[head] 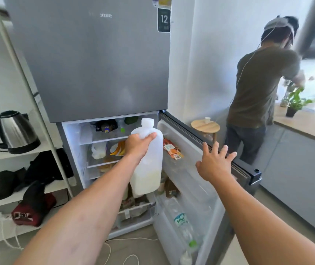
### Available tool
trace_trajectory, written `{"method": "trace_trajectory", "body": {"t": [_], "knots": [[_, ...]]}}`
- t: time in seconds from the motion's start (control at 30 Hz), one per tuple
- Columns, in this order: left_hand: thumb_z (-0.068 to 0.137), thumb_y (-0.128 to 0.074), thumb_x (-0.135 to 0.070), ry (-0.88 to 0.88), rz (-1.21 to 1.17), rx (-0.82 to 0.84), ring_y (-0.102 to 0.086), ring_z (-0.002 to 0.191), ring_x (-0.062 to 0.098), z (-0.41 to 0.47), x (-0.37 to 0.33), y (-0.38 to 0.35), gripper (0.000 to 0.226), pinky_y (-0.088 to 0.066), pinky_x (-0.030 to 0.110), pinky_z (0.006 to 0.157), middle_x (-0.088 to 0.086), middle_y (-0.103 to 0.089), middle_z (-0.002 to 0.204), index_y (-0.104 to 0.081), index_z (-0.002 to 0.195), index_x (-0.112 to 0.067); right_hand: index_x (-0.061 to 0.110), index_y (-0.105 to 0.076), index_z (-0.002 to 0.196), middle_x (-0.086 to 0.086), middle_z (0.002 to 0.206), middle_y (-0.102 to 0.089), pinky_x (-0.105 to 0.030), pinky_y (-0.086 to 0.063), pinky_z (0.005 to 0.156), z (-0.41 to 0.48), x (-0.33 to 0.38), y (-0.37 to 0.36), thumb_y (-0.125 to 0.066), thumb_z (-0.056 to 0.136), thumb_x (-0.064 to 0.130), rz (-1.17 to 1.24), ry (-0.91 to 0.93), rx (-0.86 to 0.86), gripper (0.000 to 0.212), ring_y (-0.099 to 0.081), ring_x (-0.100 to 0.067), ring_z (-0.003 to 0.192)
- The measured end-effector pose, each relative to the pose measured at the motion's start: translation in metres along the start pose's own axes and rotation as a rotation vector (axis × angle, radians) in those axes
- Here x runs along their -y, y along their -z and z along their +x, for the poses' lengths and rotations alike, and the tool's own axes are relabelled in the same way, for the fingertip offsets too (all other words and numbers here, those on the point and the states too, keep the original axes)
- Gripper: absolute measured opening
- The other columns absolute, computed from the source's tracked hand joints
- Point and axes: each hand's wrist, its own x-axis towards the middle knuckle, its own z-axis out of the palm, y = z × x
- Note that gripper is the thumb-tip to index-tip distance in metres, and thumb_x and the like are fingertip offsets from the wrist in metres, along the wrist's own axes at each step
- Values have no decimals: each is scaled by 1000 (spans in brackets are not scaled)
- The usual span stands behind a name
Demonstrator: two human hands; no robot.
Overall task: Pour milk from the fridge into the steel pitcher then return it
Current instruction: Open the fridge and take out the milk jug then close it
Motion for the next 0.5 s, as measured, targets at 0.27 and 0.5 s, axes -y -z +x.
{"method": "trace_trajectory", "body": {"t": [0.27,0.5], "knots": [[81,-77,-46,22,-41,-22,-56,69,23,-24,13,1,37,-39,26,53,2,-60,72,-64,78,-12,18,-25,147,-17,153,-24,-53,-32,104,-19,1,8,-41,95,42,-125,63,-45,60,-35,-41,130],[80,-77,-47,29,3,-123,-63,82,31,-30,26,33,39,-42,30,64,9,-67,83,-67,80,-9,6,-41,137,-12,131,-49,-44,-51,86,-28,39,27,-43,96,32,-110,91,-68,49,-55,-34,111]]}}
